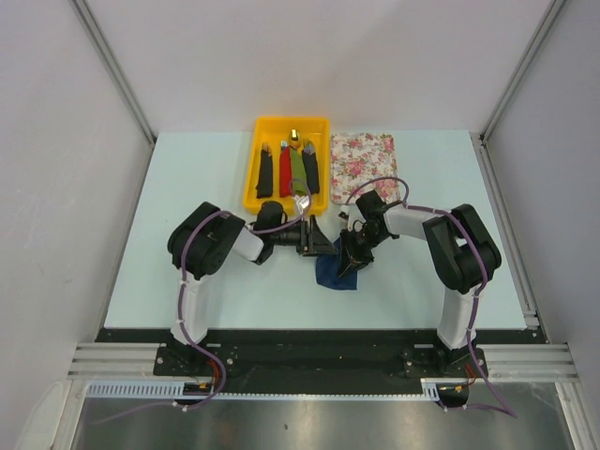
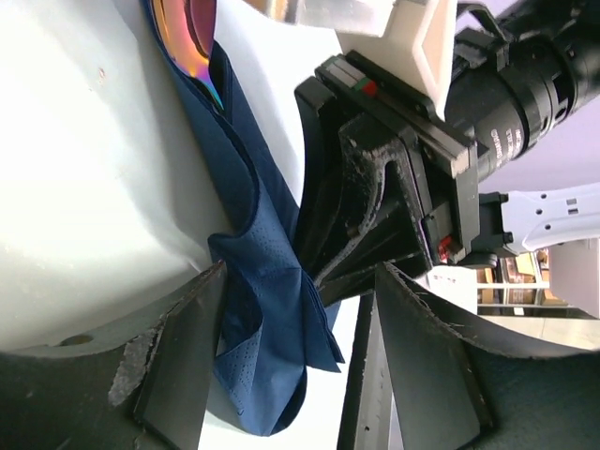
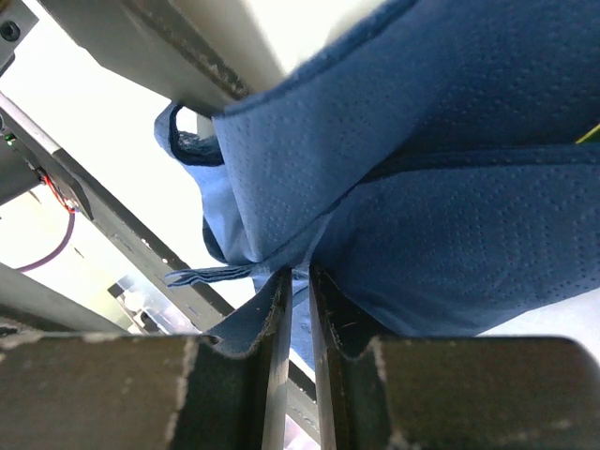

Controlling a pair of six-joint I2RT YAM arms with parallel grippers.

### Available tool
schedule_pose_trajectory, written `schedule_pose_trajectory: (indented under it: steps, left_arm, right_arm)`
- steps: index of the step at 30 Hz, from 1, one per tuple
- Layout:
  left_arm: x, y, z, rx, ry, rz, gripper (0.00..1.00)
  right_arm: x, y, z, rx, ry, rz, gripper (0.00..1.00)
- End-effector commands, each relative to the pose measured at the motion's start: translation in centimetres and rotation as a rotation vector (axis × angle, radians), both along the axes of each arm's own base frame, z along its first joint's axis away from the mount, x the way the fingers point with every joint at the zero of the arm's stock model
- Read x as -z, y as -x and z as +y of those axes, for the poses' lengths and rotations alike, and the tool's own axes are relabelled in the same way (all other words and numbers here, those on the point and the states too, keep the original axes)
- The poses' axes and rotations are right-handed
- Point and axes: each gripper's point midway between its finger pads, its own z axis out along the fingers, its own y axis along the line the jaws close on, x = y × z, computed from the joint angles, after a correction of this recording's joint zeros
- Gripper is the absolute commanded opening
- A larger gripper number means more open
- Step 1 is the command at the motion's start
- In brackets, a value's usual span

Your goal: Place the utensils on the paper napkin and roll it up

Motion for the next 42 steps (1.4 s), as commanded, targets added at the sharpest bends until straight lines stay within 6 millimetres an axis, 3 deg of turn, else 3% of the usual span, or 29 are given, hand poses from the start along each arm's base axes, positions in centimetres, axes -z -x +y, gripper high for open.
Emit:
schedule_pose_trajectory:
  steps: [1,3,4,6,12,17,24,28,35,38,42]
  left_arm:
    - [0.4,2.6,1.5,0.047,-0.014,0.041,0.70]
    - [-0.7,3.7,2.1,0.058,-0.010,0.039,0.69]
    - [0.1,4.9,2.9,0.066,-0.040,0.075,0.68]
    - [0.0,5.7,3.7,0.059,-0.062,0.079,0.67]
    - [0.8,6.6,5.2,0.023,-0.127,0.135,0.63]
    - [0.2,7.1,4.3,0.039,-0.086,0.146,0.67]
    - [-1.5,5.7,1.0,0.030,0.007,0.125,0.72]
    - [-1.6,5.5,1.2,-0.010,-0.002,0.120,0.73]
    - [-4.7,4.8,-0.1,0.011,0.095,0.023,0.70]
    - [-4.1,4.2,-0.4,-0.003,0.087,0.028,0.62]
    - [-5.0,3.9,-0.2,0.003,0.091,-0.027,0.33]
  right_arm:
    - [4.7,-0.8,-1.4,-0.016,0.132,-0.074,0.18]
    - [4.8,-0.9,-1.5,-0.012,0.132,-0.074,0.18]
    - [4.8,-0.8,-1.5,-0.013,0.132,-0.074,0.18]
    - [4.8,-0.9,-1.5,-0.012,0.131,-0.074,0.18]
    - [4.8,-0.8,-1.5,-0.007,0.129,-0.074,0.18]
    - [4.6,-0.8,-1.4,-0.007,0.124,-0.082,0.18]
    - [4.6,-0.7,-1.3,-0.007,0.123,-0.083,0.18]
    - [4.6,-0.8,-1.3,-0.008,0.122,-0.086,0.18]
    - [4.8,-0.6,-1.3,-0.006,0.123,-0.075,0.18]
    - [4.8,-0.6,-1.2,-0.008,0.123,-0.076,0.18]
    - [4.9,-0.6,-1.2,-0.008,0.125,-0.077,0.18]
